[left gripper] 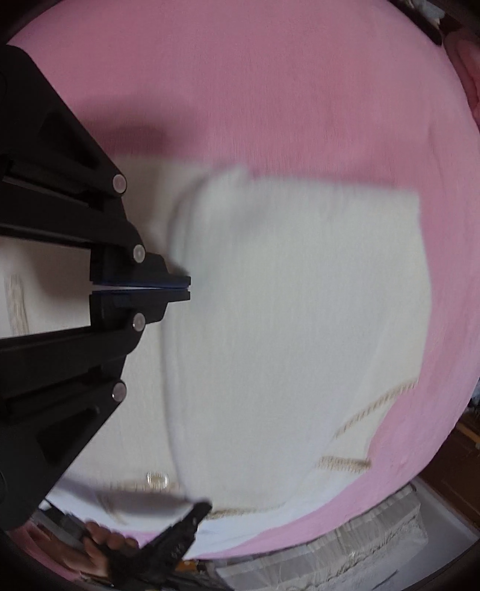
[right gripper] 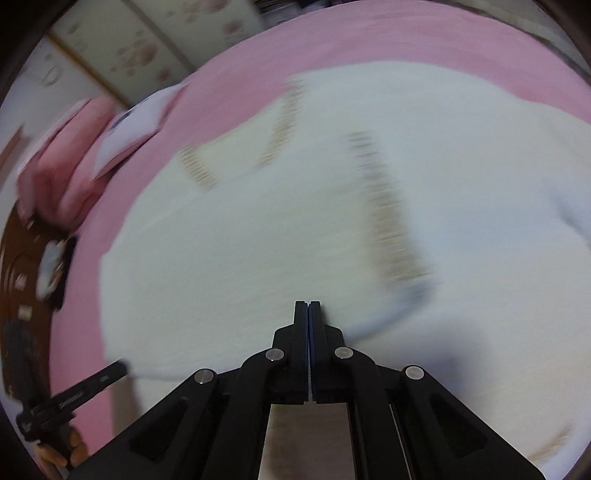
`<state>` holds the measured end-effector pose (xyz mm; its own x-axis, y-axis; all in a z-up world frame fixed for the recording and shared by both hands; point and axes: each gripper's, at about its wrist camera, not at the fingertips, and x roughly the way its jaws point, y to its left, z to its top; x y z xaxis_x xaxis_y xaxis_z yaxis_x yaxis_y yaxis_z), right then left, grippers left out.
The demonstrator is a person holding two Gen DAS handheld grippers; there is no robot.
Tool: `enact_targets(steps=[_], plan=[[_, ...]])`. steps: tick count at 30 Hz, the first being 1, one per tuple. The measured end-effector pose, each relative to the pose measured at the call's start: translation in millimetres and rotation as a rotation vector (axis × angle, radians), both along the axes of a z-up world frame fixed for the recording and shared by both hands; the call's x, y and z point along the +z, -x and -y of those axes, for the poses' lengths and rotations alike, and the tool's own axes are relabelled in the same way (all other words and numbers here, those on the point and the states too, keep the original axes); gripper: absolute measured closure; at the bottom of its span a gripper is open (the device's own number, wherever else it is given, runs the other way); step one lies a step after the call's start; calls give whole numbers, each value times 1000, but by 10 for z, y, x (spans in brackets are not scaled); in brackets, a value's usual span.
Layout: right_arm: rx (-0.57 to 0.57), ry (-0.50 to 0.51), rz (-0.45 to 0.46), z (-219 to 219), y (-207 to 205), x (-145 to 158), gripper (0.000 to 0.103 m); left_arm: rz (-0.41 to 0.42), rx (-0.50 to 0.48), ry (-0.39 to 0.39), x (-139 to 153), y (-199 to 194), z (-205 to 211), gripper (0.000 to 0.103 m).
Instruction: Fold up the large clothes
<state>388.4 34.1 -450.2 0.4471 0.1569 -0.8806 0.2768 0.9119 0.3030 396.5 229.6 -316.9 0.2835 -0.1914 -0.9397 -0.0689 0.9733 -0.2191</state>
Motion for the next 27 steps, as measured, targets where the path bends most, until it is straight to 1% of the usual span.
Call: enact_targets(steps=[2, 3, 4, 6, 7, 8, 10, 11, 12, 14, 15, 16, 17, 18, 19, 20, 21, 23, 26, 27], plan=[[-86, -1, -4, 337, 40, -52, 102, -18, 48, -32, -73, -55, -311, 103], [-94, -34, 4, 453, 30, -87, 102, -25, 65, -34, -114, -249, -552, 103], [-92, -43, 10, 475, 30, -99, 102, -31, 89, -30, -143, -331, -759, 103], [-80, 6, 11, 397, -27, -72, 103, -19, 124, -14, -89, -313, -890, 103], [-77, 9, 26, 347, -50, -26, 103, -1, 125, -6, -30, -301, -901, 103], [-71, -25, 58, 328, 41, 26, 103, 24, 116, 13, 49, -289, -914, 103], [-29, -123, 128, 147, 22, 138, 102, 69, 69, 73, 190, -319, -851, 103], [3, -153, 145, -2, -15, 169, 102, 74, 40, 101, 214, -357, -797, 103], [53, -188, 156, -150, -79, 171, 102, 62, -12, 129, 197, -436, -693, 103], [156, -236, 155, -446, -210, 111, 103, 42, -75, 133, 96, -588, -495, 103], [213, -257, 146, -629, -303, 36, 103, 28, -90, 134, 11, -668, -421, 103], [238, -266, 136, -726, -356, -16, 103, 13, -87, 142, -52, -718, -396, 103], [265, -276, 115, -862, -440, -106, 103, -7, -78, 176, -142, -792, -376, 103], [273, -278, 100, -966, -510, -186, 103, -16, -73, 199, -216, -875, -347, 103], [276, -273, 93, -1055, -526, -239, 102, -12, -76, 192, -304, -1114, -132, 103], [279, -265, 88, -1110, -579, -286, 102, -2, -86, 178, -364, -1232, -36, 103], [286, -254, 84, -1141, -640, -333, 102, 17, -101, 162, -380, -1328, -30, 103], [302, -232, 95, -1171, -806, -415, 102, 39, -104, 166, -396, -1489, -60, 103], [301, -208, 118, -1109, -1146, -528, 102, 67, -86, 158, -472, -1830, -98, 103], [290, -187, 123, -1073, -1286, -560, 102, 81, -74, 145, -473, -1885, -201, 103]])
